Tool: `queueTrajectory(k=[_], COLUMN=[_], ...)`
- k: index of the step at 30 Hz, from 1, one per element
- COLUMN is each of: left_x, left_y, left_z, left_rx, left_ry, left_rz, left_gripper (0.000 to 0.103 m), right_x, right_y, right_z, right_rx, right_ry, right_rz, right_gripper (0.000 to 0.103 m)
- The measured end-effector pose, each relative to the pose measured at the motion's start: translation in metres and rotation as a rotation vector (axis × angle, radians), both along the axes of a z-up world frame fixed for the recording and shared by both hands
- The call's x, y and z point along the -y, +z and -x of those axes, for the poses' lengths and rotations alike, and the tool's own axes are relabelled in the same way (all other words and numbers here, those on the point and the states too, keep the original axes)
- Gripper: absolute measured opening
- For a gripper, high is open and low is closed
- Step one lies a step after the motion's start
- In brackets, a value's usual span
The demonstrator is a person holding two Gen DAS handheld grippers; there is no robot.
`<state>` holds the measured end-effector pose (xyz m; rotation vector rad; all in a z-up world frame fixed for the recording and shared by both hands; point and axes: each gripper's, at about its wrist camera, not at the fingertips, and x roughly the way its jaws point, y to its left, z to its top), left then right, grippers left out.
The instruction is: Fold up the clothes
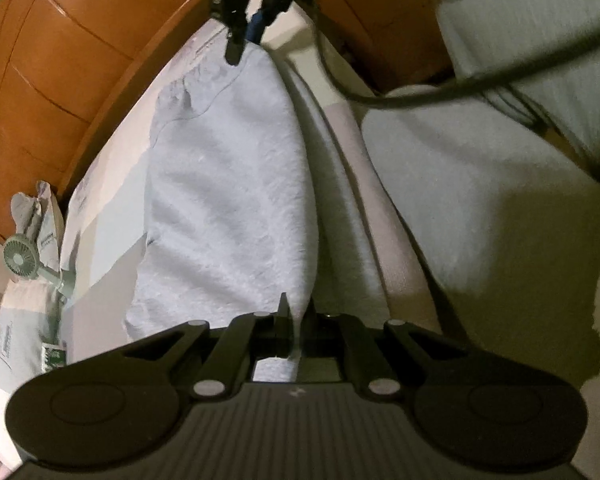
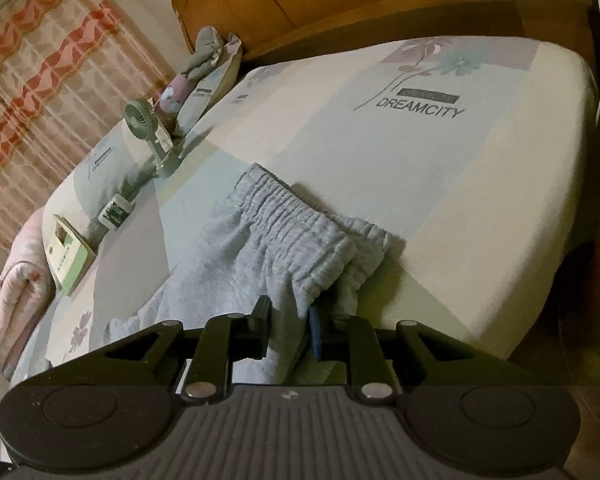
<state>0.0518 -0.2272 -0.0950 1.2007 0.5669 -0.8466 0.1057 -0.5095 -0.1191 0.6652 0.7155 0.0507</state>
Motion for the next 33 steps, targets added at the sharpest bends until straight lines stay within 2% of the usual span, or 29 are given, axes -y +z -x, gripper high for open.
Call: queueTrajectory(k=[4, 8, 12, 16, 18, 21, 23, 26, 29, 31, 33], left_x=[-0.003, -0.005, -0.008, -0.005, -0.004, -0.006, -0.011, -0.025, -0.033, -0.034, -0.033], left_y=[-0.001, 0.002, 0.009, 0.002, 0.003, 0.012, 0.021, 0.037, 0.045, 0.045, 0.041], left_z=[-0.003, 0.001, 0.003, 0.007, 0.008, 0.009, 0.014, 0.016, 0.005, -0.01, -0.027], left_rx=[-0.028, -0.011, 0.014, 0.023, -0.008, -0.063, -0.055, -0.045, -0.003, 0.022, 0.019], left_ry=[0.025, 0.026, 0.024, 0.01, 0.007, 0.009, -0.005, -0.011, 0.033, 0.096, 0.166], left_rz=[0.026, 0.031, 0.049, 0.033, 0.041, 0.069, 0.077, 0.101, 0.117, 0.134, 0.16], left_gripper=[0.002, 0.002, 0.002, 0.003, 0.013, 0.014, 0.022, 0.035, 0.04, 0.04, 0.041], right_x=[-0.003, -0.009, -0.025, -0.056, -0.078, -0.111, -0.121, -0.12, -0.118, -0.116, -0.112], right_y=[0.009, 0.022, 0.04, 0.054, 0.051, 0.035, 0.019, 0.014, 0.017, 0.021, 0.027], right_z=[0.009, 0.028, 0.045, 0.046, 0.036, 0.021, 0.017, 0.028, 0.039, 0.043, 0.046], right_rx=[-0.009, -0.01, 0.047, 0.093, 0.082, 0.024, -0.033, -0.032, -0.064, -0.08, -0.059], right_ry=[0.031, 0.08, 0.173, 0.261, 0.314, 0.388, 0.405, 0.417, 0.427, 0.419, 0.406], right_rz=[0.002, 0.025, 0.035, 0.083, 0.115, 0.231, 0.292, 0.315, 0.351, 0.375, 0.382], right_gripper=[0.033, 0.034, 0.04, 0.046, 0.047, 0.048, 0.048, 0.048, 0.048, 0.049, 0.049])
